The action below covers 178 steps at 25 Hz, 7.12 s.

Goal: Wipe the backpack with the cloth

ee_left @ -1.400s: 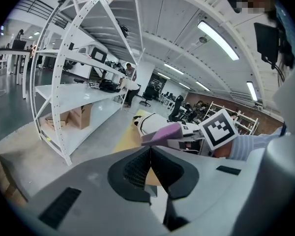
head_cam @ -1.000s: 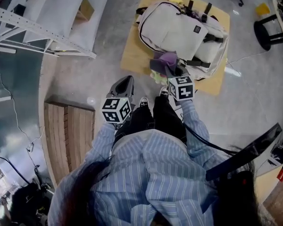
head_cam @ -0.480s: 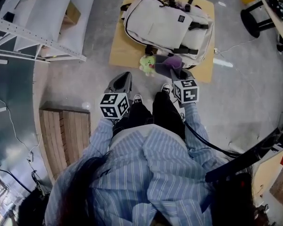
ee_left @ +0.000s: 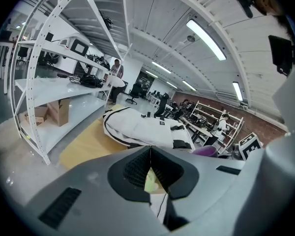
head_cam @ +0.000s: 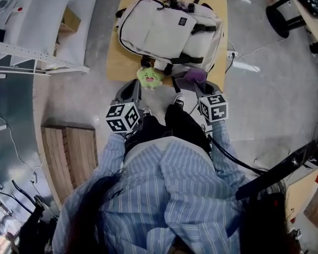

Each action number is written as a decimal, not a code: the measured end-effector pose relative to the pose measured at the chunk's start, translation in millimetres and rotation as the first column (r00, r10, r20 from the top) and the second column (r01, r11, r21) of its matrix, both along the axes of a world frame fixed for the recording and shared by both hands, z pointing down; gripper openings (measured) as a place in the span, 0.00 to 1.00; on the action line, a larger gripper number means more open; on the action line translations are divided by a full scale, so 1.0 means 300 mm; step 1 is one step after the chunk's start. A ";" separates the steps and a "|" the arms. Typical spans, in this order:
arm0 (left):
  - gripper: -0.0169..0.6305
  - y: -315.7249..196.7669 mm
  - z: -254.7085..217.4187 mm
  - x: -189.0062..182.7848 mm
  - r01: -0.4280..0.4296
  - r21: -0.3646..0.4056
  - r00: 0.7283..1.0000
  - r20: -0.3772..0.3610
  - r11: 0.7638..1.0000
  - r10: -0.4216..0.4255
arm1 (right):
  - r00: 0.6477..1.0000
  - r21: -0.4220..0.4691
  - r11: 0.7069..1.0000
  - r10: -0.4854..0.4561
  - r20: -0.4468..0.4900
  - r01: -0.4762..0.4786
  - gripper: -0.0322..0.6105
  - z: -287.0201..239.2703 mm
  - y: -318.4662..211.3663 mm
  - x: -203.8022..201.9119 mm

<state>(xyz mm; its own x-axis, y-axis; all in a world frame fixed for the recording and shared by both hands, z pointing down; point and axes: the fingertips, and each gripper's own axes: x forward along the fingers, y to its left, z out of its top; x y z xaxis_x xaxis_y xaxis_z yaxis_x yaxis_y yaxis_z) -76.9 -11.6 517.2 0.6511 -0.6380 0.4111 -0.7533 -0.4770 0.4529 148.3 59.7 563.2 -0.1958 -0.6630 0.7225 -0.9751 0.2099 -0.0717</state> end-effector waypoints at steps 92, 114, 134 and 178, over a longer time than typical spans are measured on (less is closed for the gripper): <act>0.03 -0.614 -0.039 0.268 0.056 -0.020 0.997 -0.043 0.998 -0.056 | 0.957 -0.242 0.966 -0.150 -0.250 0.088 0.11 -0.142 -1.036 0.747; 0.03 -0.651 0.025 -0.022 0.199 -0.047 0.980 -0.021 0.979 -0.200 | 0.923 -0.200 0.957 -0.262 -0.283 0.210 0.11 -0.060 -1.454 0.245; 0.03 -0.702 0.096 -0.227 0.336 -0.089 0.941 -0.005 0.938 -0.337 | 0.829 -0.206 0.872 -0.488 -0.274 0.445 0.11 0.013 -1.677 -0.240; 0.03 -0.570 0.115 -0.483 0.574 -0.086 0.818 0.031 0.814 -0.574 | 0.191 -0.170 0.210 -0.974 -0.122 0.963 0.11 0.008 -0.784 -0.930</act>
<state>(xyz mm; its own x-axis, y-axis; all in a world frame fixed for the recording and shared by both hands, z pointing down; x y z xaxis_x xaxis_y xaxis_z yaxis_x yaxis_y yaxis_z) -221.9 -182.7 551.6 0.1762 -0.8571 0.4841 -0.8794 0.0839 0.4686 -130.6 -175.5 565.5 -0.5374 -0.0097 0.8432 0.0025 0.9999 0.0131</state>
